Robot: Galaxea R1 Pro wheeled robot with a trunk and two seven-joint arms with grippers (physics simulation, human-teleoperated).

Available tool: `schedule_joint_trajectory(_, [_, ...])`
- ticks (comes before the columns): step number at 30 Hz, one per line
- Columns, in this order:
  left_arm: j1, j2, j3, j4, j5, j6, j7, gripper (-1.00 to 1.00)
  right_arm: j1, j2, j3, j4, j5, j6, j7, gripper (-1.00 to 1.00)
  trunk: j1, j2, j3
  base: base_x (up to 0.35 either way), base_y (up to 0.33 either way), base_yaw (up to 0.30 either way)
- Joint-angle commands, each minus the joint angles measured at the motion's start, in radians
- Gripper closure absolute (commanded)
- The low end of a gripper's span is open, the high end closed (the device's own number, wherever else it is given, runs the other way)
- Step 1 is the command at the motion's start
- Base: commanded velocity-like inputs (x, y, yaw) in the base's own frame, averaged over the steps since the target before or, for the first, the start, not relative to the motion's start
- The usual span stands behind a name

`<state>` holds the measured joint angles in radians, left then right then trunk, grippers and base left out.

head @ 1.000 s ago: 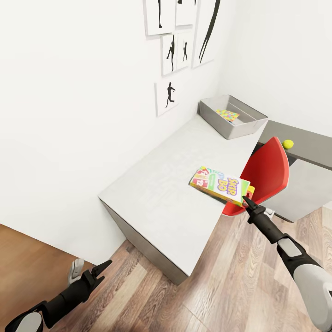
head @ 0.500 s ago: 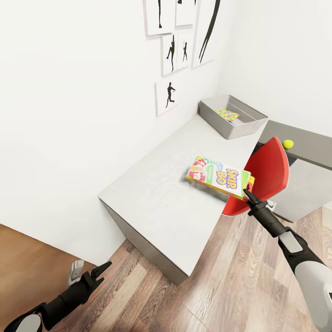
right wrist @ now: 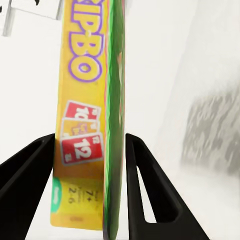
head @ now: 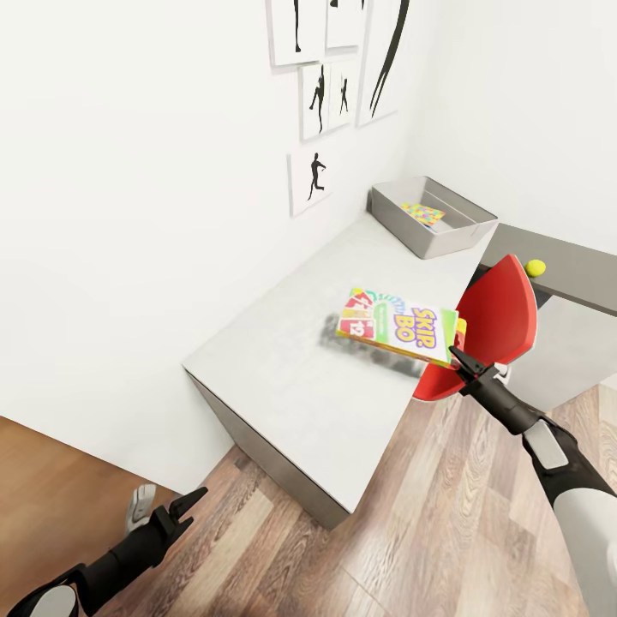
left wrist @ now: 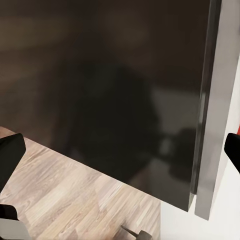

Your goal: Put all the toys in the child's room - the three board games (two on the bed and one on the table), the two jigsaw puzzles on the table, and the tennis ball on the table - inside the toy box on the table in the child's room.

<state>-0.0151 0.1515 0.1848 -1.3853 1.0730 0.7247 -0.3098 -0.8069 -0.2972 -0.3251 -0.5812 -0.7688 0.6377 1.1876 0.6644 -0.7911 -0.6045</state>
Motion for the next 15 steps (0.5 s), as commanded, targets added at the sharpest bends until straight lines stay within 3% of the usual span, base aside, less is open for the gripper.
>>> schedule_joint_trajectory(1, [0.0,0.0,0.001,0.0,0.002,0.006,-0.002,-1.0,0.003,0.001,0.0,-0.008,-0.004,0.009,0.002,1.0,0.0,-0.001,-0.001,0.0,0.0,0.0])
schedule_joint_trajectory(15, [0.0,-0.001,0.001,0.0,0.001,0.005,-0.001,-1.0,0.015,0.008,0.005,-0.039,-0.003,0.014,-0.007,1.0,-0.05,0.09,0.04,0.0,0.0,0.0])
